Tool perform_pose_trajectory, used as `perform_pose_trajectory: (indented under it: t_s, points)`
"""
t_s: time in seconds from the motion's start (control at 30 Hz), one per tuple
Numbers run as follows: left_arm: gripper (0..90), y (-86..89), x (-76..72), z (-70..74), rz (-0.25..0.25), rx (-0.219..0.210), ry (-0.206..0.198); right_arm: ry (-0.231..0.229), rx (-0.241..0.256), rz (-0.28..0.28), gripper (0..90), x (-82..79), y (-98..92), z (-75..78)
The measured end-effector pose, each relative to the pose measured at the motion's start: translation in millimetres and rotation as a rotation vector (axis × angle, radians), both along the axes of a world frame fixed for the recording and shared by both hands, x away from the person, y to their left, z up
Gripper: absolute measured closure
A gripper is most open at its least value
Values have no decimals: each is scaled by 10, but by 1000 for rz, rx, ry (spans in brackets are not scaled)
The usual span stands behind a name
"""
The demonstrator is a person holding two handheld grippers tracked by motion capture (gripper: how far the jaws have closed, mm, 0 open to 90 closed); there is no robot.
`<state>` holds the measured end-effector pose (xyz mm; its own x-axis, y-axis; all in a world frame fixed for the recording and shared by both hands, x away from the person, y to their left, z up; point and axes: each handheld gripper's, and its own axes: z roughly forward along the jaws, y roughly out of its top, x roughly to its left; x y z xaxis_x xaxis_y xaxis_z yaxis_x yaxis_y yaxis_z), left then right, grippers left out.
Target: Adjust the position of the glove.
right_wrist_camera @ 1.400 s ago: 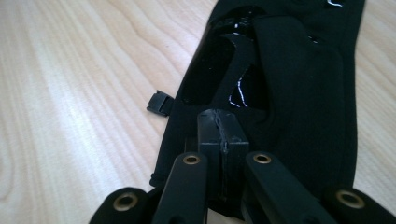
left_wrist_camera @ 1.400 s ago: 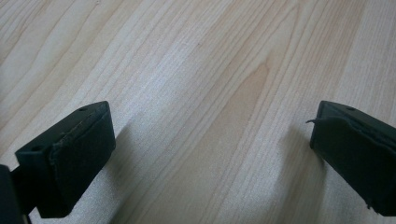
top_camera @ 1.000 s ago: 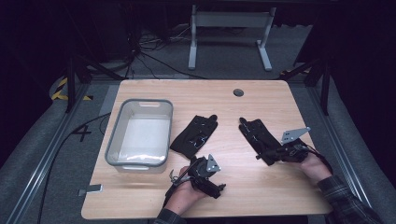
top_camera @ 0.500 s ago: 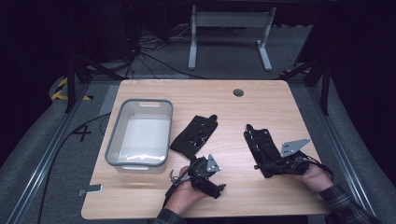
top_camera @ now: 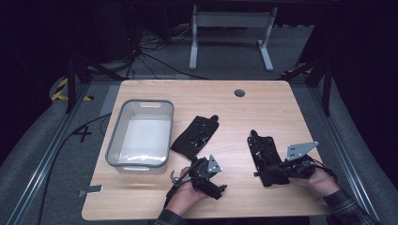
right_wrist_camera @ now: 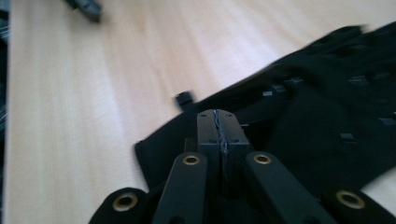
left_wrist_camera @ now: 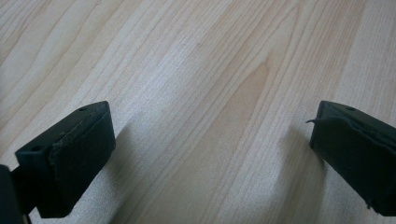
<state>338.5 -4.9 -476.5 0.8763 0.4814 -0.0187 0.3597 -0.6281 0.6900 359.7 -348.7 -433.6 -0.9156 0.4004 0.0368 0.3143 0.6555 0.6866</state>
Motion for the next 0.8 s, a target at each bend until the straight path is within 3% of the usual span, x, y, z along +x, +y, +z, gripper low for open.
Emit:
perform_pose_trajectory:
  t_s: [0.17, 0.37, 0.6, 0.8]
  points:
    - [3, 0, 1, 0, 0, 0, 0, -26, 1, -66, 900, 207, -109, 28]
    - [3, 0, 2, 0, -1, 1, 0, -4, -38, -89, 900, 398, -96, -80]
    - [3, 0, 1, 0, -1, 0, 0, 9, -63, -88, 900, 324, -112, -145]
    - [3, 0, 1, 0, -1, 1, 0, 31, -47, -69, 900, 161, -150, -155]
